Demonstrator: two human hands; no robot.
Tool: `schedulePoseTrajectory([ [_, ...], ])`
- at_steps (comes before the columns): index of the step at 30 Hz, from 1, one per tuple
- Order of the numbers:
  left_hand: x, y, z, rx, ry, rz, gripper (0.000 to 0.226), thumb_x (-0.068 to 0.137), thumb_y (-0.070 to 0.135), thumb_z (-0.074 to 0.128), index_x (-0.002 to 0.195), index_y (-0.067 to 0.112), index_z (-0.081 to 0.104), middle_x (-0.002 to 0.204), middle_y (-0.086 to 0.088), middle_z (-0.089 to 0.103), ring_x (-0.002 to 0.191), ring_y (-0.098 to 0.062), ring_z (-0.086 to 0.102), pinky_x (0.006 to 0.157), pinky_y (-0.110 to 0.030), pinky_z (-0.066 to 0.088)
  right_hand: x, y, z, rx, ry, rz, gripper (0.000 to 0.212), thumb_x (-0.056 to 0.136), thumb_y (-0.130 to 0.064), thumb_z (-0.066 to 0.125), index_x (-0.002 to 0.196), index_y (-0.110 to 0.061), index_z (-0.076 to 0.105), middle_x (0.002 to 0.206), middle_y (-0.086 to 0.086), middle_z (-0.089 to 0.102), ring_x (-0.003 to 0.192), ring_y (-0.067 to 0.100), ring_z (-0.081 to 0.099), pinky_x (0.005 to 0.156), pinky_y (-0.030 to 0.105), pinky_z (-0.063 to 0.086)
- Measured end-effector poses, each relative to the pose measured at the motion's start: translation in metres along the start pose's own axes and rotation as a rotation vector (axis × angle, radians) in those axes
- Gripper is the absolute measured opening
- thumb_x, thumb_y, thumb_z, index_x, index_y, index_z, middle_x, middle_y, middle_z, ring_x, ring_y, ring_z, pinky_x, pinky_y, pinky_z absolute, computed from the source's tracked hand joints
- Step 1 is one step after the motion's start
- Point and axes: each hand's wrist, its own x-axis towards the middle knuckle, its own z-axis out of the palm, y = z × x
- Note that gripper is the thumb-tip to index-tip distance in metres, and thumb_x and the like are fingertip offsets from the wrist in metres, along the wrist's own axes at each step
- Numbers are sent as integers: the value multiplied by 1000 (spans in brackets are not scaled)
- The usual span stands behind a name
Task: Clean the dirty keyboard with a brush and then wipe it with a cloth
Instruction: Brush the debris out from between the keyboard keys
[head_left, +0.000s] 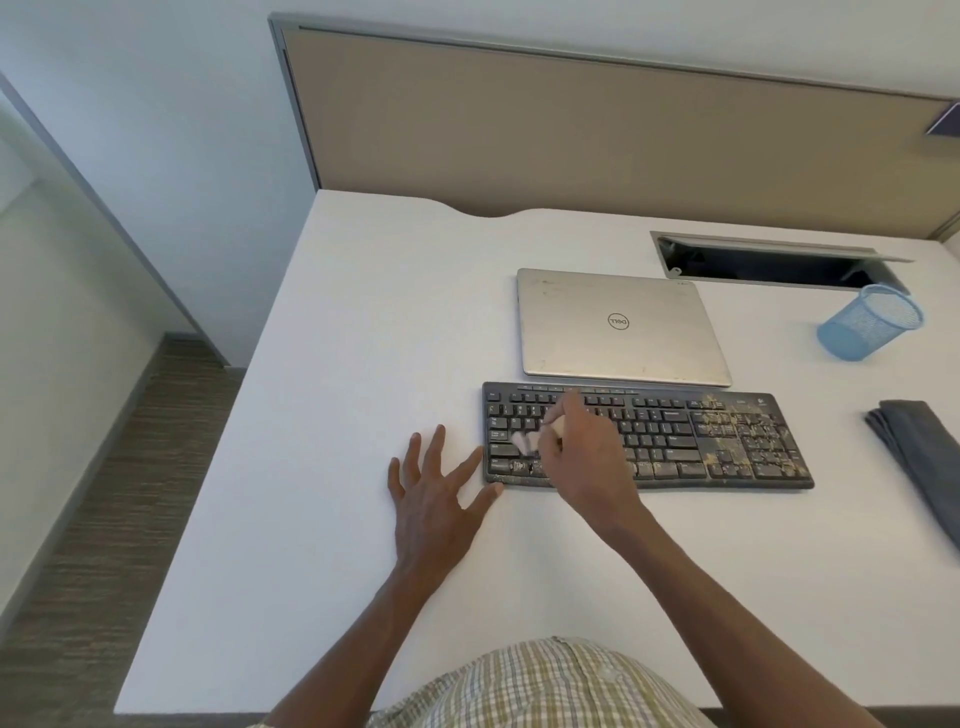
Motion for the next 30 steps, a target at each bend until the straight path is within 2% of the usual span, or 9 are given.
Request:
schedulePoseTrajectory([
  [4, 1, 0, 0, -3, -3, -4, 59, 90, 77, 42, 140, 49, 55, 168, 0, 23, 157, -25, 5, 124, -54, 6, 6, 0, -4, 36, 38, 31, 6, 90, -8, 52, 95, -10, 55, 67, 3, 62, 61, 26, 62, 55, 37, 49],
  [8, 0, 0, 0, -6, -3, -1, 60, 90, 78, 39, 140, 49, 55, 168, 0, 23, 157, -25, 5, 124, -53, 5, 4, 0, -2, -6, -23, 24, 6, 92, -7, 51, 96, -9, 55, 65, -1, 58, 59, 22, 57, 55, 30, 40],
  [13, 0, 1, -2, -11, -6, -3, 62, 89, 79, 36, 140, 48, 56, 168, -1, 23, 156, -26, 6, 124, -53, 5, 4, 2, -2, 33, 2, 49, 6, 91, -9, 51, 95, -13, 54, 71, 5, 65, 63, 23, 63, 56, 37, 51],
  [16, 0, 1, -3, -10, -8, -7, 63, 89, 79, 36, 140, 48, 56, 168, -1, 23, 156, -26, 5, 124, -53, 4, 0, 0, -1, 20, -45, 35, 6, 91, -7, 51, 94, -11, 55, 70, 4, 64, 60, 21, 61, 54, 32, 46],
  [18, 0, 1, -3, -9, -8, -4, 63, 88, 79, 36, 140, 49, 55, 168, -1, 23, 156, -26, 5, 124, -53, 4, 0, -3, -3, 61, -7, 13, 6, 90, -8, 54, 92, -14, 54, 69, 0, 62, 58, 18, 60, 50, 27, 41],
  [23, 0, -1, -4, -21, -17, 16, 65, 86, 79, 37, 140, 49, 54, 167, -2, 23, 156, -28, 7, 124, -54, 6, -10, -8, 3, -4, -36, -67, 4, 92, -8, 51, 95, -9, 55, 63, -2, 58, 53, 16, 50, 53, 28, 34],
  [26, 0, 0, -5, -32, -14, 6, 63, 87, 77, 35, 139, 49, 56, 167, -3, 26, 156, -29, 9, 124, -53, 5, -21, -6, 2, -33, -50, -43, 5, 91, -8, 51, 94, -10, 54, 70, 4, 64, 60, 22, 56, 54, 31, 39],
  [30, 1, -1, -6, -32, -45, 7, 62, 86, 77, 42, 141, 52, 52, 168, -1, 20, 157, -27, 3, 124, -52, 2, -21, -10, 2, 17, 19, -5, 5, 94, -10, 53, 98, -12, 55, 66, 1, 61, 61, 24, 58, 57, 35, 44],
])
